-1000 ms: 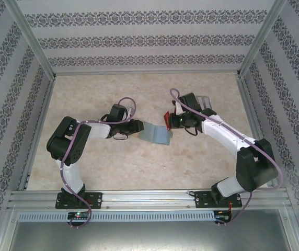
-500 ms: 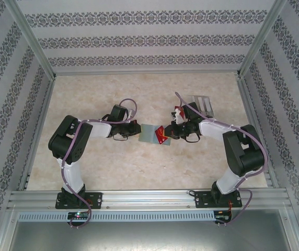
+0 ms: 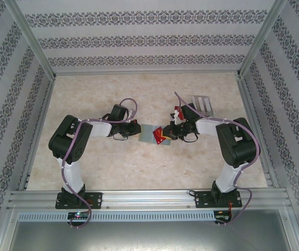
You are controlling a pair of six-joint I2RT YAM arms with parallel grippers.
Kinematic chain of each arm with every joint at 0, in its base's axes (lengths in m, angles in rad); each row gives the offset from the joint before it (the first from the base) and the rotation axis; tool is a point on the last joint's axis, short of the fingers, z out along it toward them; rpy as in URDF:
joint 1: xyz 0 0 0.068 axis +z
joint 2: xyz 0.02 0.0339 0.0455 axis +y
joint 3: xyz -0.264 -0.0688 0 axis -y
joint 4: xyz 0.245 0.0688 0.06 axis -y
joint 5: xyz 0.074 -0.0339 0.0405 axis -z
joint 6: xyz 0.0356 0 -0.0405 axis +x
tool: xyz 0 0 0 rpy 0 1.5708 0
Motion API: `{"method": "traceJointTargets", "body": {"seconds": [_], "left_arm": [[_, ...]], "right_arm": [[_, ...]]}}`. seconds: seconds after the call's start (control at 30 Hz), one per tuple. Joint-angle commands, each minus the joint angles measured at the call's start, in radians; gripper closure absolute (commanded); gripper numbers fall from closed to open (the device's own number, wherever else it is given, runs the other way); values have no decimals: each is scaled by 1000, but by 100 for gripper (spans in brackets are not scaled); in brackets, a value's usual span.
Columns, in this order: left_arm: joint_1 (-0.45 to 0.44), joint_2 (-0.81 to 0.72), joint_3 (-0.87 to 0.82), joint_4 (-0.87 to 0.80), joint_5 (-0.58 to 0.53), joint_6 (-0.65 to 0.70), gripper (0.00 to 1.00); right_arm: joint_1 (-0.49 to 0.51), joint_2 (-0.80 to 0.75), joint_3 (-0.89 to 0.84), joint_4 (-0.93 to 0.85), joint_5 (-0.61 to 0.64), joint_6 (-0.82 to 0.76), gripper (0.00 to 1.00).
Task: Put the credit cards into the card holder
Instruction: Insert the credit card into the card slot.
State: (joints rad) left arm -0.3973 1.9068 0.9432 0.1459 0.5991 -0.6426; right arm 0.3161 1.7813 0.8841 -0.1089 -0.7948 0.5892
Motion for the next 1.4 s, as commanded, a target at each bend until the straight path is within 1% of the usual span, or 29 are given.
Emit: {"method": "traceJointTargets", "body": {"seconds": [0.0, 0.13, 0.27, 0.33, 0.4, 0.5, 0.53, 0.63, 0.7, 0.87, 1.03, 1.13, 1.23, 1.37], "left_arm": [[-6, 40, 5, -78, 2, 20, 100], [-6, 40, 9, -88, -3, 24, 100], [-7, 39, 9, -88, -6, 24, 100], [-5, 41, 13, -94, -5, 25, 100], [-7, 43, 12, -91, 0, 22, 100], [-6, 47, 14, -93, -2, 21, 100], [-6, 50, 16, -97, -4, 24, 100], [-6, 49, 16, -93, 3, 21, 100], [-7, 52, 15, -92, 3, 19, 100], [-6, 57, 17, -91, 10, 17, 100], [-6, 57, 21, -98, 7, 18, 100], [-6, 59, 19, -96, 7, 15, 100], [-7, 62, 25, -108, 2, 19, 100], [-7, 61, 25, -112, 0, 18, 100]], "right_arm": [[-5, 26, 26, 29, 7, 46, 87], [1, 39, 15, 79, 34, 114, 80], [7, 47, -4, 137, 40, 180, 76], [11, 42, -11, 148, 55, 190, 72], [13, 49, -1, 137, 49, 184, 71], [13, 42, -2, 128, 55, 183, 74], [13, 37, -5, 123, 63, 180, 76], [14, 46, 1, 115, 65, 173, 89], [20, 53, 0, 122, 69, 186, 95], [40, 68, 3, 135, 120, 210, 99], [51, 73, 3, 154, 146, 235, 100], [62, 91, 15, 158, 130, 248, 99], [81, 90, 9, 166, 140, 263, 95], [80, 94, 13, 159, 131, 259, 89]]}}
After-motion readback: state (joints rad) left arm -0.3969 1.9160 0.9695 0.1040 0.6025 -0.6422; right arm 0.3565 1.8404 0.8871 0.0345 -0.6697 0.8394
